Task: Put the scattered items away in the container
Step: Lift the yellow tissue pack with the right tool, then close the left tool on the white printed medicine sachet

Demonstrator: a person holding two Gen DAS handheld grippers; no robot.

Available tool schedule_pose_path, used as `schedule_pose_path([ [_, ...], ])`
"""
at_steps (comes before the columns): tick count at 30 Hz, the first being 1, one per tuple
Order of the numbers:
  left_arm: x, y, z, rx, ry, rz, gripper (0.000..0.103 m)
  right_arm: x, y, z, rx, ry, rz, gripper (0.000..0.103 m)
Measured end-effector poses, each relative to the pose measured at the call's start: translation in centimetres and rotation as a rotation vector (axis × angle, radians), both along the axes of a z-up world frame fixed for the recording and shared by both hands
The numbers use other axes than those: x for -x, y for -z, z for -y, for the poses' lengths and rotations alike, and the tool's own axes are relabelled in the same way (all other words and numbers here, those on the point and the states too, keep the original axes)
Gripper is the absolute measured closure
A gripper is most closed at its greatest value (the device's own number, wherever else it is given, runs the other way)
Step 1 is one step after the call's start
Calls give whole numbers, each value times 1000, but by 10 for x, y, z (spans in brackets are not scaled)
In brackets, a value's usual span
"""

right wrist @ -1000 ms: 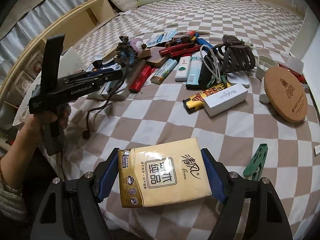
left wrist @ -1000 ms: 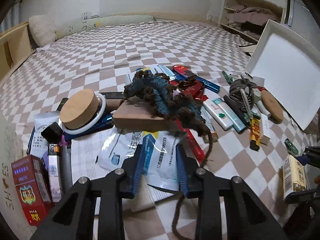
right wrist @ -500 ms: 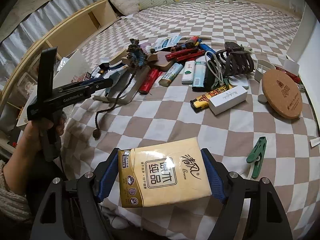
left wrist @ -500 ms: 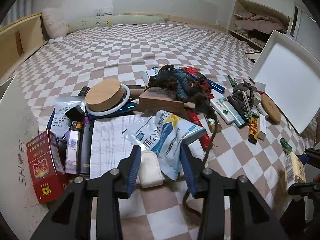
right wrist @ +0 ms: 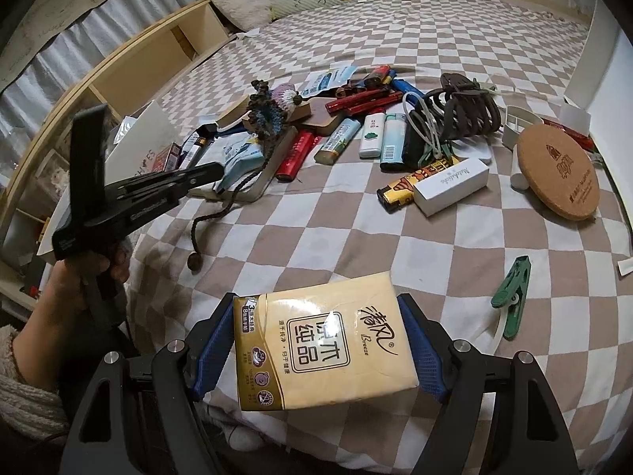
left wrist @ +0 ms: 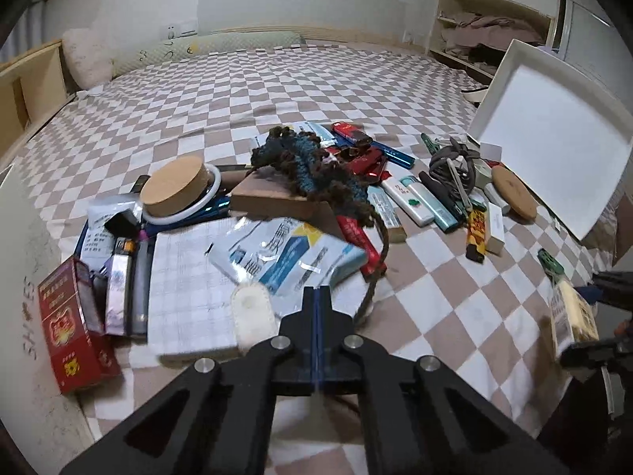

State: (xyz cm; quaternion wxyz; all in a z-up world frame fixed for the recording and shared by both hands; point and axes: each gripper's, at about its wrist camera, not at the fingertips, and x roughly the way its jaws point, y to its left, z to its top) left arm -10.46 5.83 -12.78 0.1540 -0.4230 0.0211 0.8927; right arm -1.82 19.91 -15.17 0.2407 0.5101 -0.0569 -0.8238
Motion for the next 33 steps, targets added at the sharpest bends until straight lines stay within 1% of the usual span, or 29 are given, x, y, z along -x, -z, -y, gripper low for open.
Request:
schedule_pose_path([
  [3, -10, -1, 9, 1, -1, 8, 102, 1, 1, 0, 3, -1, 1, 24],
  [6, -15, -4, 12, 31, -19, -35, 102, 1, 1, 1, 7, -2, 3, 24],
  [9, -11, -5, 9, 42, -12, -31, 100, 1, 2, 3, 15, 0, 7, 24],
  [10, -9, -5, 6, 44, -4, -28, 93, 1, 2, 4, 16, -1, 9, 24],
  [11, -7, -4, 1, 48, 8, -27, 77, 1, 2, 5, 16, -3, 10, 24],
  [12, -7, -3, -4, 55, 22, -28, 67, 0, 2, 6, 15, -4, 10, 24],
  [13, -6, -3, -11, 65, 36, -37, 51, 0, 2, 6, 15, -5, 9, 24],
  [15, -5, -2, -20, 95, 44, -61, 50, -1, 2, 5, 16, -1, 12, 24],
  [17, 2, -1, -25, 112, 30, -64, 50, -1, 3, 2, 16, 5, 16, 24],
  [21, 15, -3, -21, 82, -70, -69, 50, 0, 4, -2, 16, 14, 24, 24],
  [23, 24, -2, -14, 59, -121, -47, 50, -1, 3, -5, 18, 18, 23, 24],
  [27, 40, 6, -11, 18, -165, 19, 50, 1, 6, -8, 20, 21, 35, 24],
  [28, 43, 8, -12, 10, -173, 27, 43, 1, 6, -8, 22, 21, 38, 24],
  [29, 46, 10, -13, -1, -182, 34, 29, 2, 6, -8, 24, 21, 40, 24],
  [31, 52, 15, -15, -8, -204, 53, 19, 2, 6, -7, 33, 18, 43, 24],
  [32, 54, 16, -16, 3, -218, 54, 18, 2, 5, -7, 33, 16, 41, 24],
  [33, 55, 17, -17, 18, -233, 55, 14, 1, 5, -7, 31, 15, 39, 24],
])
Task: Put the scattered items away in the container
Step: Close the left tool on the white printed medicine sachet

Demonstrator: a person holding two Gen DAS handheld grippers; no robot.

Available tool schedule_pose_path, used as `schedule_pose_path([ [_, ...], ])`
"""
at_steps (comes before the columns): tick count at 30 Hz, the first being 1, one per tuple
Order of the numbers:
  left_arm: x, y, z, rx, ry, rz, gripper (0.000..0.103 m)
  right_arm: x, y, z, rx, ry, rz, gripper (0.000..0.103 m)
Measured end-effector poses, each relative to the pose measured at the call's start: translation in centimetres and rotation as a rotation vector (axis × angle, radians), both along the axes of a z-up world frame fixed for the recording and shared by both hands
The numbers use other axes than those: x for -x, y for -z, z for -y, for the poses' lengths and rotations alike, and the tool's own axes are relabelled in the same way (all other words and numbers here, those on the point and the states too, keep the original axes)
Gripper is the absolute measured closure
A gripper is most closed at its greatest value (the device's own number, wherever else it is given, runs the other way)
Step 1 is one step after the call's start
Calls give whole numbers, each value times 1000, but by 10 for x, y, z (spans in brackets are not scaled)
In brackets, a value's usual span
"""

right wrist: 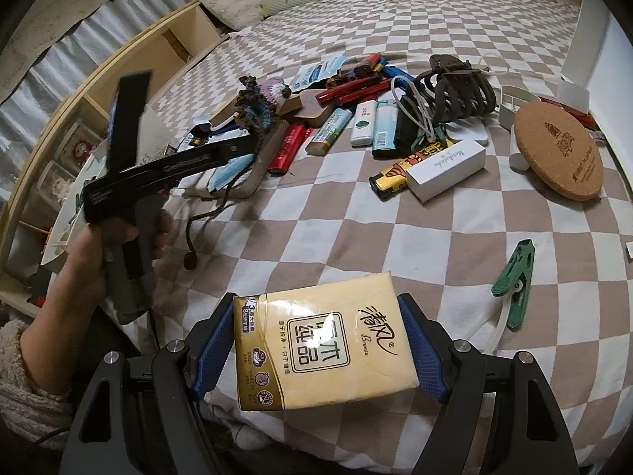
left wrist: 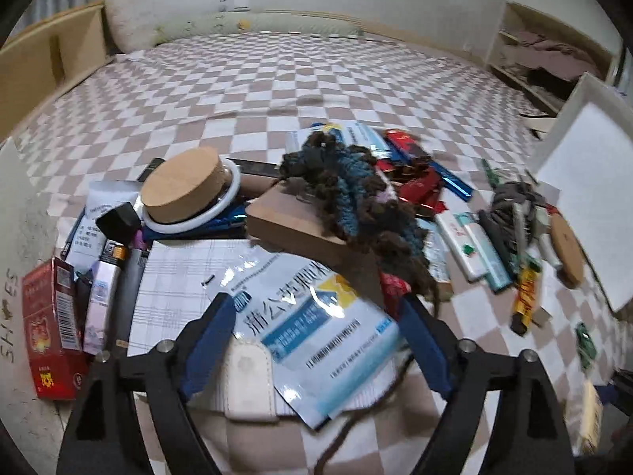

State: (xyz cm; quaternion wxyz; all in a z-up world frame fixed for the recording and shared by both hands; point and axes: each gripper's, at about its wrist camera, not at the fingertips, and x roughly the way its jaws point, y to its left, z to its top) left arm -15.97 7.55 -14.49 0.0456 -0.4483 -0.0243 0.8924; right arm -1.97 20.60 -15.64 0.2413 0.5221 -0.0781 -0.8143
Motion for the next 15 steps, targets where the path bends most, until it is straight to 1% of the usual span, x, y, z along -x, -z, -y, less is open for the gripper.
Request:
schedule_pose_path([
  [2, 2, 2, 0, 17, -48, 21, 4, 0, -1, 0, -1, -1, -1, 24],
  [4, 3, 3, 3, 17, -102, 29, 0, 0, 0, 0, 1, 2, 1, 24],
  [5, 3, 4, 2, 27, -118, 32, 0, 0, 0, -1, 2, 3, 3, 24],
  [7, 4, 6, -1, 49, -112, 34, 1, 2, 1, -2, 6, 8, 9, 24],
  [9, 3, 7, -6, 57, -87, 23, 5, 3, 1, -3, 11, 8, 9, 24],
  [11, -3, 5, -14, 68, -26, -4, 20, 2, 0, -3, 13, 4, 7, 24],
  [12, -7, 4, -18, 69, 9, -14, 21, 2, 0, -3, 14, 3, 7, 24],
  [15, -20, 1, -26, 64, 121, -30, 28, 4, 1, -3, 16, 5, 11, 24],
])
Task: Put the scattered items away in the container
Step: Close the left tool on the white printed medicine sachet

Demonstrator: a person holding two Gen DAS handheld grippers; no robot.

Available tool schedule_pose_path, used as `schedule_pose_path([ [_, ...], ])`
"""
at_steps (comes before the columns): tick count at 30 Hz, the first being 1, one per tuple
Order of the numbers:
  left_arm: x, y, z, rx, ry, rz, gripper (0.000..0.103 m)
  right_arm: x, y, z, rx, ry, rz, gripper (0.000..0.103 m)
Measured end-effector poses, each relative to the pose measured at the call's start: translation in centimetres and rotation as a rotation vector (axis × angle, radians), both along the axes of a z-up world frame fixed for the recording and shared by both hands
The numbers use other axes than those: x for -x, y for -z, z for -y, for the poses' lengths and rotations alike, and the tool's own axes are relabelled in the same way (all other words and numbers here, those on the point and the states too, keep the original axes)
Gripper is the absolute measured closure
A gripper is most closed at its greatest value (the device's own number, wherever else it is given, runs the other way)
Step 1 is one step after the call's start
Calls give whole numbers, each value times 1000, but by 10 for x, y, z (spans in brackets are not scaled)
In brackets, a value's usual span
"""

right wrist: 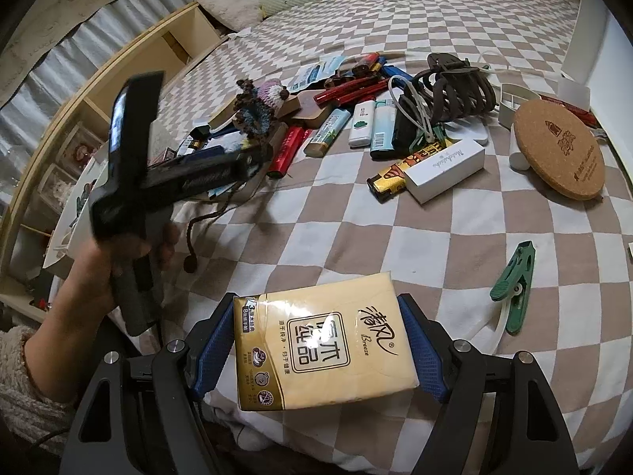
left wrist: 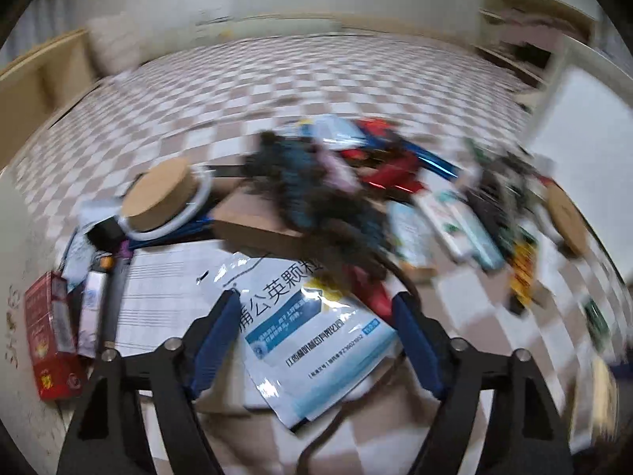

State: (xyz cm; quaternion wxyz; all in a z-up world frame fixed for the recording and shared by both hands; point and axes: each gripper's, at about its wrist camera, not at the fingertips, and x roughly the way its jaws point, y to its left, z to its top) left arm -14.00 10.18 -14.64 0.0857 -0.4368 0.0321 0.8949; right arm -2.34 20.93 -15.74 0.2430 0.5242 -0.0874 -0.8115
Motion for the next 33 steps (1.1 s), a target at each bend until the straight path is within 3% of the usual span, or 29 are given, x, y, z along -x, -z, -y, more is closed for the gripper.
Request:
schedule_pose_path([
  [3, -15, -1, -3, 16, 67, -11, 36, -1, 0, -1, 5, 3, 0, 24],
  [12, -47, -6, -3, -80, 184, 8, 45, -3, 0, -1, 5, 4, 0, 24],
  [17, -56, -15, 14, -103, 72, -12, 44, -4, -1, -4, 5, 12, -4, 24],
  [19, -54, -16, 22, -130, 8, 8, 29, -4, -1, -5, 5, 17, -5, 24],
  [21, -53, -14, 24, -162, -26, 42, 26, -4, 0, -6, 6, 24, -3, 24],
  [30, -38, 12, -12, -64, -40, 103, 27, -5, 2, -3, 11, 25, 2, 24],
  [31, -38, 15, -18, -57, -23, 107, 28, -5, 2, -3, 11, 25, 3, 24],
  [32, -40, 15, -22, -45, -3, 93, 43, -5, 3, -4, 11, 27, 4, 24],
  [33, -42, 13, -25, -46, 26, 83, 49, -5, 3, -4, 11, 30, 5, 24],
])
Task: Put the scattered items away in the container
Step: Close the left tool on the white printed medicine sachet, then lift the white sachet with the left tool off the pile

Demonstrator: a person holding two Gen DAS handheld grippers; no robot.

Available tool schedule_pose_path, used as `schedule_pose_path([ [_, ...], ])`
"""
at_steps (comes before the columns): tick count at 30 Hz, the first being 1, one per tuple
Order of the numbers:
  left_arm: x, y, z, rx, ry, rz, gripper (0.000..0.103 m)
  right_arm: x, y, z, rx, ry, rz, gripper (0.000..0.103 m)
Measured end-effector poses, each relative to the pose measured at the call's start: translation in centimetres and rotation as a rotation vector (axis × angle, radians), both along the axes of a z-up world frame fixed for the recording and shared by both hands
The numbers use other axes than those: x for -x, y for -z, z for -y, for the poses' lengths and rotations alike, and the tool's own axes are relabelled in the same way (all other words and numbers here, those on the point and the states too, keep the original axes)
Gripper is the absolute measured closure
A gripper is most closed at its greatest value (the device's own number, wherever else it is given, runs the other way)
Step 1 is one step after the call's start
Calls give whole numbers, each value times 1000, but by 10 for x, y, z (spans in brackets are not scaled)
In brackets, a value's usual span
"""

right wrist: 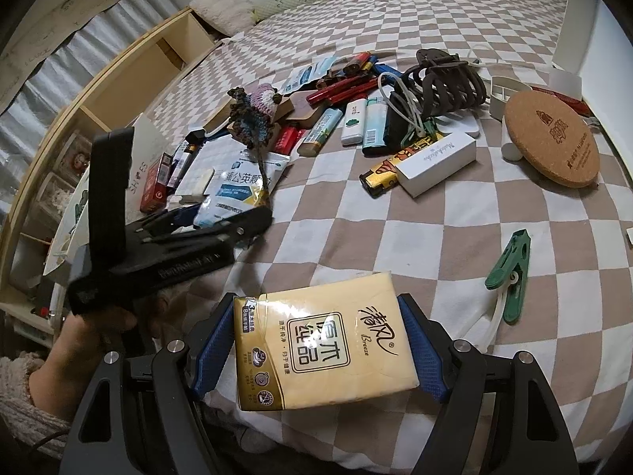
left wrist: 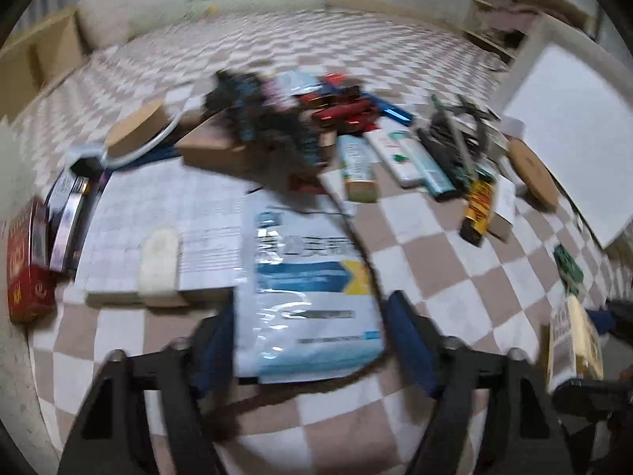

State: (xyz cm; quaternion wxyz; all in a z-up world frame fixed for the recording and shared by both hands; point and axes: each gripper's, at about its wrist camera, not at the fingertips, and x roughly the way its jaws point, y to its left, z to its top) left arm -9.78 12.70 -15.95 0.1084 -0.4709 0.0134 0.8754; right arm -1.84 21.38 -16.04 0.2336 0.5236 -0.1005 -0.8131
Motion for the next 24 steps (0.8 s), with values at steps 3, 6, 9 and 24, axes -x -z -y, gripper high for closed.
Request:
schedule_pose_path([
  [3, -2, -3, 4, -24, 5, 2, 52, 0, 1, -2, 2, 9, 5, 24],
  [6, -4, -7, 15, -70, -15, 10, 56, 0, 2, -2, 5, 11, 7, 24],
  [9, -9, -14, 25, -87, -28, 4, 59, 0, 1, -1, 5, 7, 6, 24],
  [24, -57, -31, 101, -115, -120, 29, 67, -2, 0, 17, -2, -33, 0, 24],
])
